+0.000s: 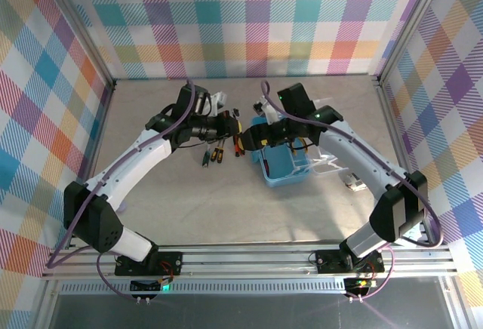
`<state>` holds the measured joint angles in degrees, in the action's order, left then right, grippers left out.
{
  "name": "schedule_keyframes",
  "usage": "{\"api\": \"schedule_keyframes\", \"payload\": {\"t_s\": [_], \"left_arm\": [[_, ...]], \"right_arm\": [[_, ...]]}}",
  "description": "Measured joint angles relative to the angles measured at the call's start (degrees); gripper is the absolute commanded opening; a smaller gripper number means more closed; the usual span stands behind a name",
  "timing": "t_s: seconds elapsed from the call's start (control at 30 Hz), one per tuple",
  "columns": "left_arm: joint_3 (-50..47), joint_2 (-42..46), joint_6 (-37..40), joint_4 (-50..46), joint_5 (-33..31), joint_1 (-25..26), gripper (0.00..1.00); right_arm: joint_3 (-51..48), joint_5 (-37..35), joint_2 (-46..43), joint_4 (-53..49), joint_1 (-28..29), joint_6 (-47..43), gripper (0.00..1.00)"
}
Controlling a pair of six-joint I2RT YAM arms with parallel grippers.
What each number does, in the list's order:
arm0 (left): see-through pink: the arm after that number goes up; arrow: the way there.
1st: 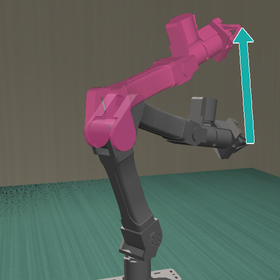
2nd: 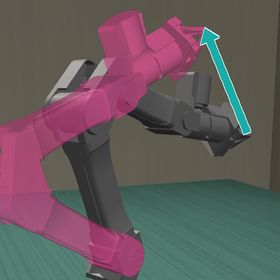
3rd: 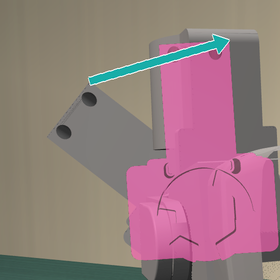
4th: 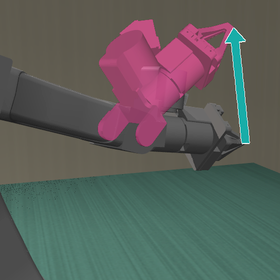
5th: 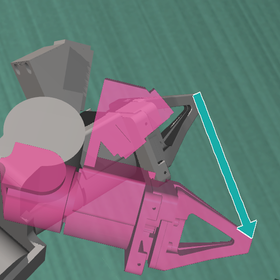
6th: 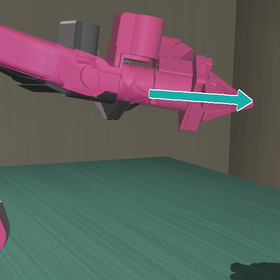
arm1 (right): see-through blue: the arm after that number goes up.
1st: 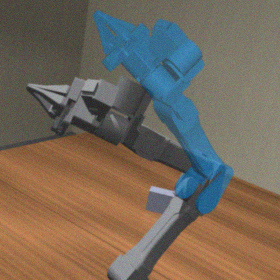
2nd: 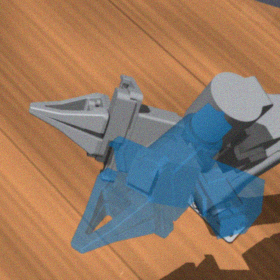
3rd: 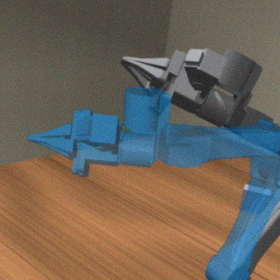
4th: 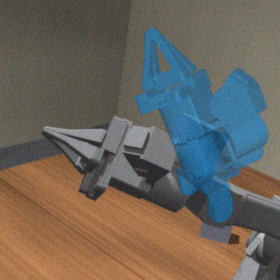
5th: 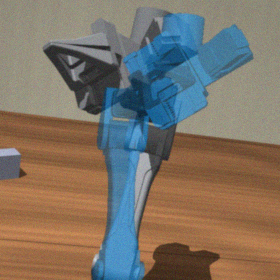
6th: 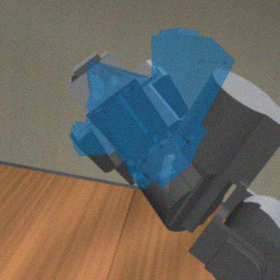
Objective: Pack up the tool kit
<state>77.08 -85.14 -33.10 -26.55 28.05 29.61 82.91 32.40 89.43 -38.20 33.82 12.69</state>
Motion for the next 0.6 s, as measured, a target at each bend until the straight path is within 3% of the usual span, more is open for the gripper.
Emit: {"api": "schedule_keyframes", "payload": {"t_s": [0.1, 0.23, 0.43, 0.53, 0.6], "left_arm": [[0.00, -0.52, -0.33, 0.09, 0.00, 0.28, 0.00], [0.00, -0.90, -0.39, 0.28, 0.00, 0.37, 0.00], [0.00, -0.90, -0.52, 0.63, -0.24, 0.35, 0.00], [0.00, -0.83, -0.31, 1.27, -0.37, 0.37, 0.00], [0.00, -0.83, 0.04, 1.42, -0.46, 0.44, 0.24]], "right_arm": [[1.33, 0.04, 1.66, 0.66, 1.33, 0.09, 0.71], [2.86, 0.00, 3.80, 0.90, 2.97, 0.26, 0.53], [3.30, -1.90, 5.53, 0.63, 3.63, 2.34, 0.16], [3.30, -3.21, 5.33, 0.46, 3.48, 3.76, 0.02], [3.30, -3.91, 5.16, 0.37, 3.65, 4.02, 0.00]]}}
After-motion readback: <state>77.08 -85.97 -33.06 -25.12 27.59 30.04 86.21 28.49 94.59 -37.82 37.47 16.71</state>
